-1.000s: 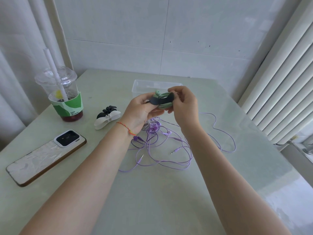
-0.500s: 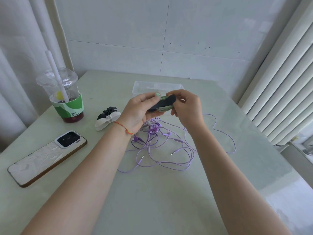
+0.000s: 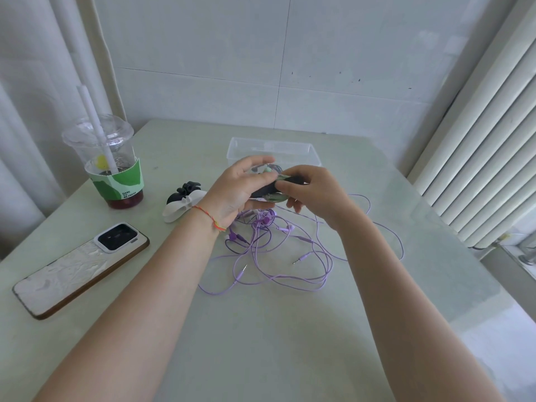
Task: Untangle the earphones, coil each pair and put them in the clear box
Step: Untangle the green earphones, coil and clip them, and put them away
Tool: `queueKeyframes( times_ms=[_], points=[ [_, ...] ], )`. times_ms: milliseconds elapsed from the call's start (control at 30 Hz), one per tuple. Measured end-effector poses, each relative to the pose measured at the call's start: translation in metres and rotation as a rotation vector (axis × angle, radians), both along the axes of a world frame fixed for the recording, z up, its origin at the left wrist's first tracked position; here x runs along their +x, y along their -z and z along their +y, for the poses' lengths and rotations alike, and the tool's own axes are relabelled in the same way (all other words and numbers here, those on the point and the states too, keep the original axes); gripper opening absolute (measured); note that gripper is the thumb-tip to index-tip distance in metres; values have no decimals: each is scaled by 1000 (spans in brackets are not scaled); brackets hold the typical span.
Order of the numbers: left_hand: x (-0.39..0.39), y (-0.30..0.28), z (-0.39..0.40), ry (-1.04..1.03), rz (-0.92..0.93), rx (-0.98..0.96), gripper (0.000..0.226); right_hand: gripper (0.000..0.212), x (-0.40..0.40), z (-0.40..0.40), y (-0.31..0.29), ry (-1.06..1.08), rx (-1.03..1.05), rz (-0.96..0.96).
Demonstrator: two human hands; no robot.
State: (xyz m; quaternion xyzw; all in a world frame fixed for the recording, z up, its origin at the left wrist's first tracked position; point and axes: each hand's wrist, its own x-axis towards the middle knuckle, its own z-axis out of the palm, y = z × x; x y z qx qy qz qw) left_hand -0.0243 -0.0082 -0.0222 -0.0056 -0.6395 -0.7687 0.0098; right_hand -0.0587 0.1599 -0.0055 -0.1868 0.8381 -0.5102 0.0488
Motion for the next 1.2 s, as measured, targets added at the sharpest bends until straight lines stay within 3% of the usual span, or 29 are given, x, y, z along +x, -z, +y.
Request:
queueKeyframes(
  times_ms=[133, 333, 600, 867, 1200],
  points=[
    [-2, 1, 0, -145, -4, -155, 10, 14, -2, 0, 1, 23, -26, 1],
    [-4, 4, -7, -216, 10, -243, 12, 7, -1, -1, 1, 79, -74, 14],
    [-8, 8, -8, -270, 51, -230, 9, 9, -3, -5, 4, 143, -57, 64],
    [-4, 5, -11, -156, -26, -58, 11, 12, -3, -4, 4, 141, -131, 18],
    [-7, 6, -9, -277, -2, -24, 12, 10, -1, -4, 2, 147, -118, 36]
  ],
)
